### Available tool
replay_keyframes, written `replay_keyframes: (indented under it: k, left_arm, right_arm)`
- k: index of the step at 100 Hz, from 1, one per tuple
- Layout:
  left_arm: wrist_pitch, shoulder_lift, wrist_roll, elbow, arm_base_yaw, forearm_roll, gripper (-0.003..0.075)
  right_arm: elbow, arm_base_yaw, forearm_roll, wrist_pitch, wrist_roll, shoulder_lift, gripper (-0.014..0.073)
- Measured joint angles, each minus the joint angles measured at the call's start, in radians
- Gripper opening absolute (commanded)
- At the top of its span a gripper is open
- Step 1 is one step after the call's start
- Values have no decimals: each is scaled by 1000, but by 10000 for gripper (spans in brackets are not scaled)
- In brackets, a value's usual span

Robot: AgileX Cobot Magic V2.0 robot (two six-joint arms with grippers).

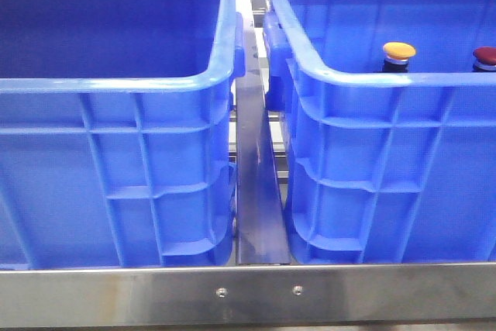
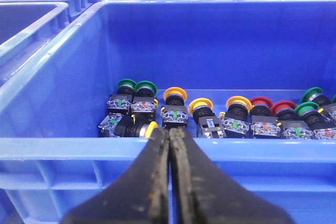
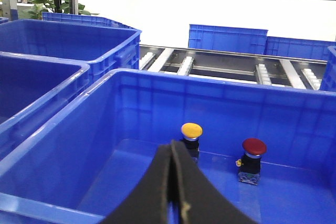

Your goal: Pick red and yellow buttons and place in box

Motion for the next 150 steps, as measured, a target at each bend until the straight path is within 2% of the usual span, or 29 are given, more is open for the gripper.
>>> replay_keyframes:
  k: [117,132,142,150]
  left_arm:
    - [0,0,-1,0,0,0,-20]
    - [0,0,-1,0,0,0,-20]
    - [0,0,-1,0,0,0,-20]
    - [0,0,-1,0,0,0,-20]
  right_arm:
    - [0,0,0,0,-2,0,-69]
    - [8,0,-2,-45,1,0,-69]
    - [15,0,-80,-76,53,0,-69]
    - [18,7,-188,-81,166,0,-69]
